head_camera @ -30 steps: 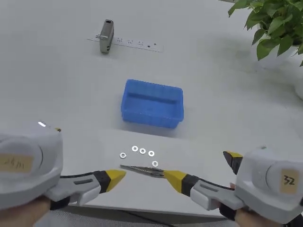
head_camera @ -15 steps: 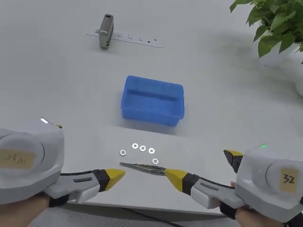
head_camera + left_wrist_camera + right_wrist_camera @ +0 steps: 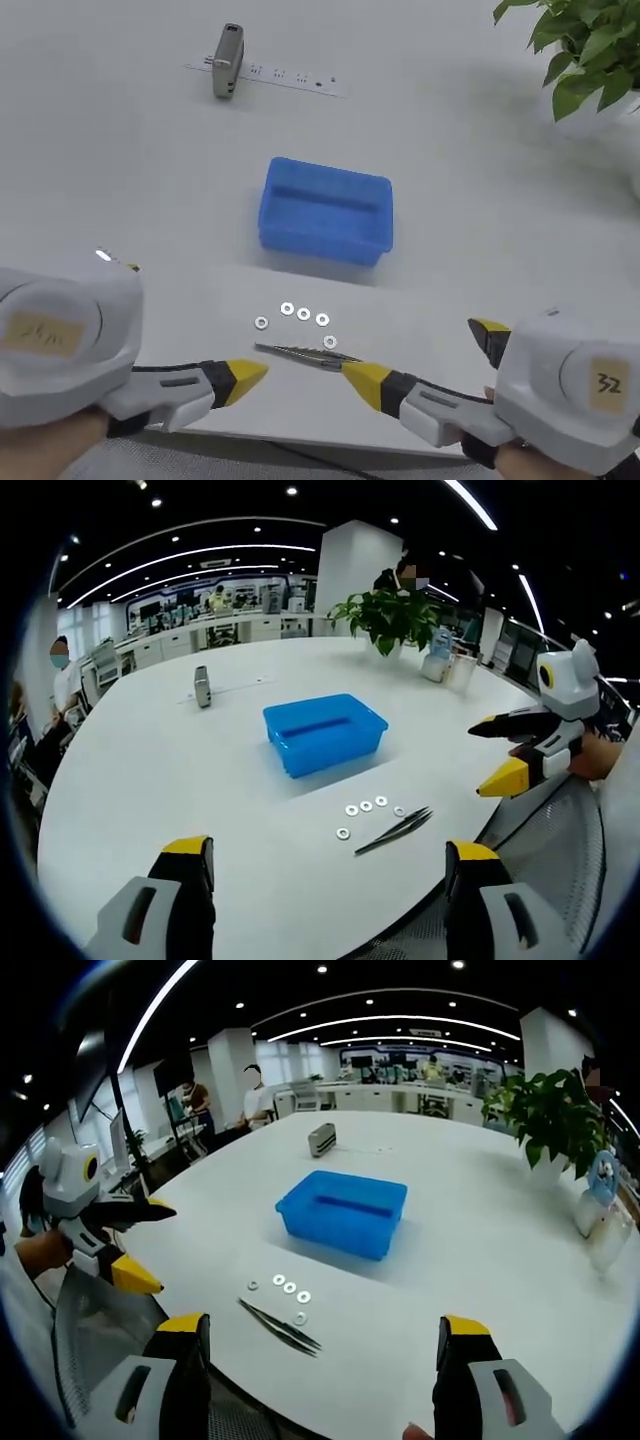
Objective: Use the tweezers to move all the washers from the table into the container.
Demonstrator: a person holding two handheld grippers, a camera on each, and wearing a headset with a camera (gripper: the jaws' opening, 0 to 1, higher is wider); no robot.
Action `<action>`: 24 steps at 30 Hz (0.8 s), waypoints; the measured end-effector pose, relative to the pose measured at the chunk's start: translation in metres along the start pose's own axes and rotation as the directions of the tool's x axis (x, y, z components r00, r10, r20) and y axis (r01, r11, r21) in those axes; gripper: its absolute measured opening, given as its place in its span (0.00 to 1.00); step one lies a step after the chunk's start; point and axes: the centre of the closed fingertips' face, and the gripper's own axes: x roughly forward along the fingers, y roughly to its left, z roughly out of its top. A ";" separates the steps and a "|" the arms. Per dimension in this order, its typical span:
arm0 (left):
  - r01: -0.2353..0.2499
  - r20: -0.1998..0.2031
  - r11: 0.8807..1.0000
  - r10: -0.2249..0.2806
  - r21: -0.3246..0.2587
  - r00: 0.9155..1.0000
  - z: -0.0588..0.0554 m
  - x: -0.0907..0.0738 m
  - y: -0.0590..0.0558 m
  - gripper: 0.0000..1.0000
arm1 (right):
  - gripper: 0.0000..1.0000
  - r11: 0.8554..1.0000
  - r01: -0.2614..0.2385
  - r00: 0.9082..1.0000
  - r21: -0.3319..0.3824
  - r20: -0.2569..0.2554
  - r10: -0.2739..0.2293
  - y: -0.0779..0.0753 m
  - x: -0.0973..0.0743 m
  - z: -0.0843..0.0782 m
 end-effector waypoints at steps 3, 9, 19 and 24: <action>0.005 -0.005 1.000 -0.005 0.005 1.000 -0.001 0.002 -0.001 0.99 | 0.93 1.000 0.004 1.000 -0.006 -0.005 -0.004 -0.001 0.001 -0.001; 0.011 -0.013 1.000 -0.011 0.008 1.000 -0.001 0.006 -0.002 0.98 | 0.92 1.000 -0.002 1.000 0.013 -0.010 0.002 -0.003 0.003 -0.003; 0.029 -0.039 0.999 -0.027 0.045 0.999 -0.004 0.015 -0.002 0.94 | 0.92 1.000 -0.011 1.000 -0.002 -0.023 0.011 -0.002 0.007 -0.003; 0.093 -0.084 0.992 -0.086 0.080 0.993 -0.008 0.021 -0.008 0.72 | 0.91 1.000 -0.015 0.999 -0.012 -0.039 0.015 -0.001 0.009 -0.006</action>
